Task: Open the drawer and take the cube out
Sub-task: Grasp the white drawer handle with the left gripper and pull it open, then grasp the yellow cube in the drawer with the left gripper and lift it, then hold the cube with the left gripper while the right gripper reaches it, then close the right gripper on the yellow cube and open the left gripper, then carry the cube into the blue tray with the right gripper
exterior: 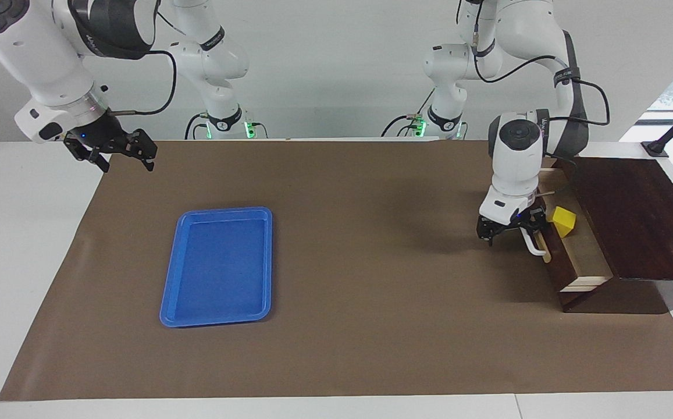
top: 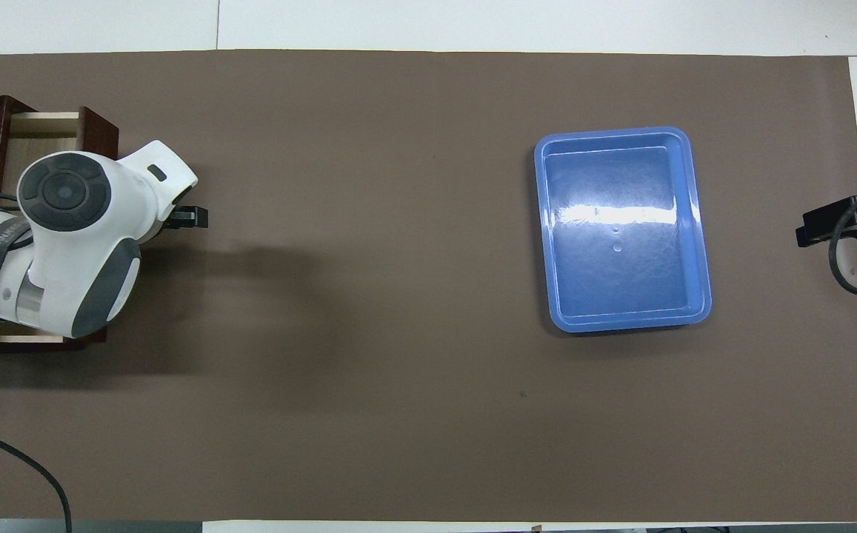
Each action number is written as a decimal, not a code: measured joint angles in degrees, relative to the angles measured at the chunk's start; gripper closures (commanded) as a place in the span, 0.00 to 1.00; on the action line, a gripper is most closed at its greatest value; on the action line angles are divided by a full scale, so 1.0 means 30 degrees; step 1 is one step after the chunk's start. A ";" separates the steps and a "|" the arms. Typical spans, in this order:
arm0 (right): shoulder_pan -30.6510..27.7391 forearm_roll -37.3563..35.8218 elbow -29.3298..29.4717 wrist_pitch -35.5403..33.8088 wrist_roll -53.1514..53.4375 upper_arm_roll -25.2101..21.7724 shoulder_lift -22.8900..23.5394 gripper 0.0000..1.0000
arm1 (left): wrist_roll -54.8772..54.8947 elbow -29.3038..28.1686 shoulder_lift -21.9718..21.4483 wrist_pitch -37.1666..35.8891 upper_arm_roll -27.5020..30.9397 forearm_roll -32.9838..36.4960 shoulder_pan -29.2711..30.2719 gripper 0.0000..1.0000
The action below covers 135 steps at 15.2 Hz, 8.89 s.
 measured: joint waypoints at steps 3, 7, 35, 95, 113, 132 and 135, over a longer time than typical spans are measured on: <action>-0.0024 0.0000 0.0000 0.0000 0.0000 -0.0030 0.0000 0.00 | -0.0960 0.0599 0.0193 -0.0593 -0.0009 -0.1126 -0.1261 0.00; -0.0024 0.0000 0.0000 0.0000 0.0000 -0.0034 0.0000 0.00 | -0.1119 0.1110 0.0376 -0.1246 0.0017 -0.1650 -0.1479 0.00; -0.0024 0.0000 -0.0013 -0.0026 0.0000 -0.0033 0.0000 0.00 | -1.5373 0.1375 -0.0890 -0.3844 0.0224 -0.5478 0.3195 1.00; 1.0012 1.3803 -0.2365 1.2006 2.5920 0.0342 0.5900 0.00 | -3.6660 0.2166 0.0288 0.3401 -0.0124 -0.9627 -0.8911 1.00; 0.9966 1.3798 -0.2398 1.1979 2.5929 0.0227 0.6014 0.57 | -3.6665 0.2092 0.0288 0.3383 -0.0100 -0.9626 -0.8909 1.00; 0.9693 1.3784 -0.2406 1.1914 2.6078 0.0127 0.6018 1.00 | -3.6709 0.2173 0.0221 0.1440 0.0242 -0.9465 -0.8766 0.00; 0.9052 1.3855 -0.2391 1.1790 2.6108 0.0079 0.6019 1.00 | -3.6495 0.2180 0.0115 -0.0634 0.0464 -0.8550 -0.7128 0.00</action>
